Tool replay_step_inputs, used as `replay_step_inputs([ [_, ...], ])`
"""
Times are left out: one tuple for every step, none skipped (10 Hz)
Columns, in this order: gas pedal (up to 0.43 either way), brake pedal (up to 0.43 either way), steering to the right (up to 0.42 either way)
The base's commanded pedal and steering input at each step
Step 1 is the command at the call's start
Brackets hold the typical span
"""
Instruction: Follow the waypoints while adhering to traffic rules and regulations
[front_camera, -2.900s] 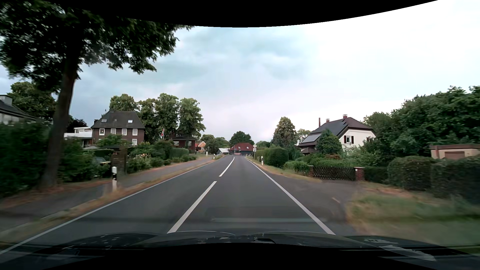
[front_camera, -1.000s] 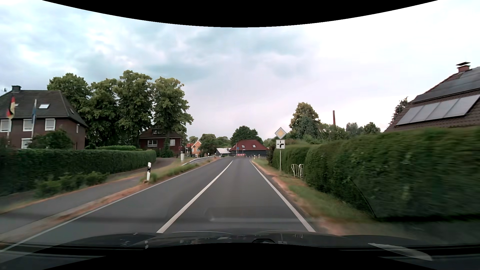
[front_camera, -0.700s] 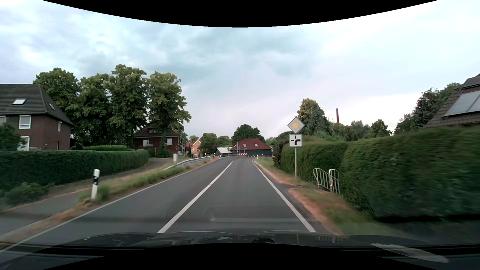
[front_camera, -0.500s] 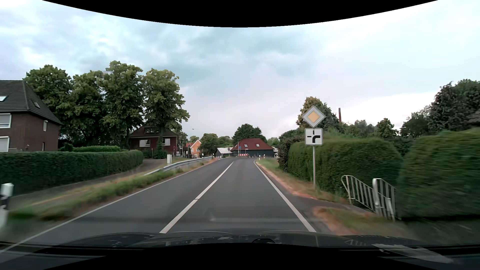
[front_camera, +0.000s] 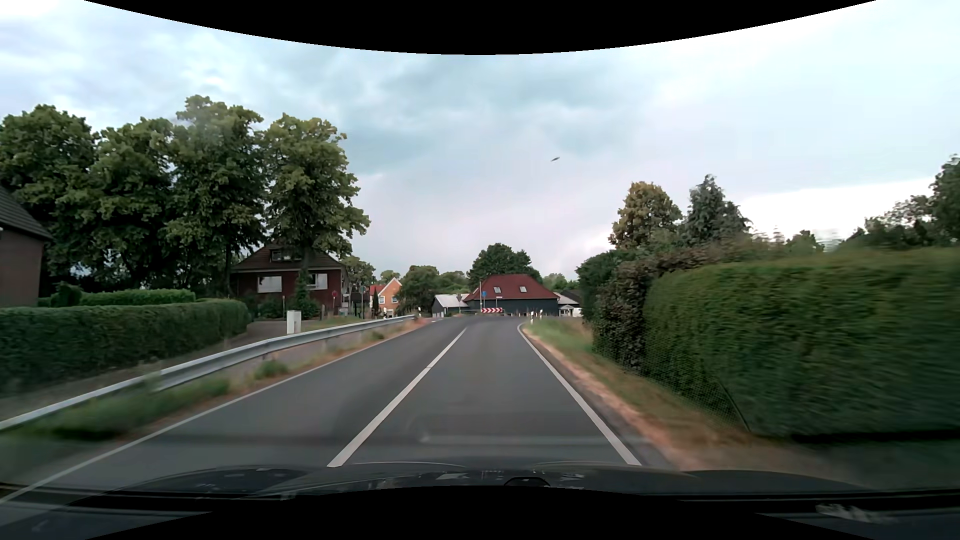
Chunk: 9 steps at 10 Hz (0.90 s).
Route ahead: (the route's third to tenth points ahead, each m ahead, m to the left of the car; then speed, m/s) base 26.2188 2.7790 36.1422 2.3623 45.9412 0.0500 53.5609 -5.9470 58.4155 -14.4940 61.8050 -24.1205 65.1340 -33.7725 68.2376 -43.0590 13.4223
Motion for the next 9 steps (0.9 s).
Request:
replay_step_inputs([
  [0.000,0.000,-0.011],
  [0.000,0.000,-0.011],
  [0.039,0.000,-0.011],
  [0.059,0.000,-0.011],
  [0.059,0.000,-0.011],
  [0.059,0.000,-0.011],
  [0.059,0.000,-0.011],
  [0.059,0.000,-0.011],
  [0.059,0.000,-0.011],
])
